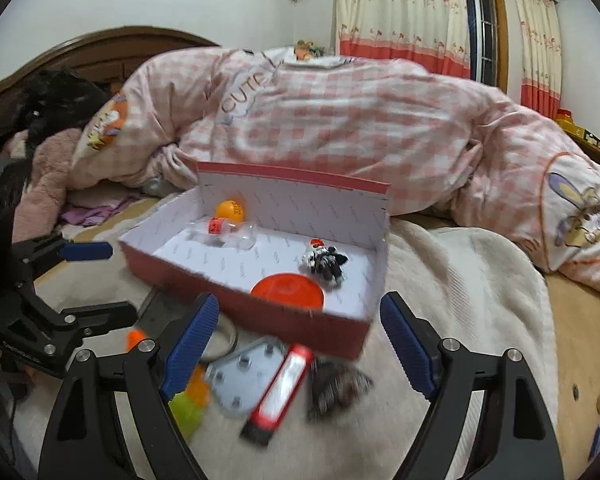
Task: Organize objects
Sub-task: 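Withdraw both tools from the shoebox toward the remaining toys, then grasp the green-and-orange toy knife with the left tool while the right tool grasps the black pouch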
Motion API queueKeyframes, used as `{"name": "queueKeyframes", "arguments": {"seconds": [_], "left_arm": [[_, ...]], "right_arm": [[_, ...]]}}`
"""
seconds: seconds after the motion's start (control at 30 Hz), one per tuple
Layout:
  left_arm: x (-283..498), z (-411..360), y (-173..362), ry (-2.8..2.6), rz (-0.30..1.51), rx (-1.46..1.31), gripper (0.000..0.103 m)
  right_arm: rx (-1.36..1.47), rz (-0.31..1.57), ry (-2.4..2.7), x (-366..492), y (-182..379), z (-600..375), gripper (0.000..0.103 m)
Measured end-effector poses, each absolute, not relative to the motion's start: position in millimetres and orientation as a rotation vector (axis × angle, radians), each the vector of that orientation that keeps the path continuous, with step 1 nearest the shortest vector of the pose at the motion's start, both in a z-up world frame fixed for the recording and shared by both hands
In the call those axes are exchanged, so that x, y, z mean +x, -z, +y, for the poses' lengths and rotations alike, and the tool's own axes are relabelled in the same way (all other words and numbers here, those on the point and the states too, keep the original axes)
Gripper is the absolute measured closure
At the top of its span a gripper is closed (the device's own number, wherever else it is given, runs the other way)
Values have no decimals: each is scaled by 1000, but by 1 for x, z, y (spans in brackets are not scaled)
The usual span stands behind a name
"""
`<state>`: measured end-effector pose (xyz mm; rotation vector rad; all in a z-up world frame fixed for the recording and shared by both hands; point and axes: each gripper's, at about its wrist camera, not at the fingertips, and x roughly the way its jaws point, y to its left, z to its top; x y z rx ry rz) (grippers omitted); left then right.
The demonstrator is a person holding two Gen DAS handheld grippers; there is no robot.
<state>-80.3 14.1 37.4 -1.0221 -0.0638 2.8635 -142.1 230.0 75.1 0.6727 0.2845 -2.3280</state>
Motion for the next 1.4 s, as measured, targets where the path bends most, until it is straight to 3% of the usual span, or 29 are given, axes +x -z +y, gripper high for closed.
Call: {"name": "queueKeyframes", "arguments": {"seconds": [0.27, 0.6, 0.83, 1.3, 1.33, 1.4], "left_arm": [[-53, 24, -31, -2809, -53, -1034, 0], [-73, 54, -20, -2707, -73, -1159, 0], [-85, 61, 1, -2657, -108, -1279, 0], [-98, 83, 6, -2700, -78, -1323, 0], [-98, 83, 6, -2699, -85, -1324, 5], [-97, 84, 2, -2711, -84, -1312, 43]], "right_arm": [[581, 314, 2375, -113, -79, 265, 17], [769, 285, 2342, -135, -60, 263, 17], [878, 444, 2351, -132, -35, 261, 17], [932, 445, 2328, -137, -29, 270, 17], [933, 448, 2326, -137, -28, 270, 17], [932, 450, 2329, -137, -28, 271, 17]]}}
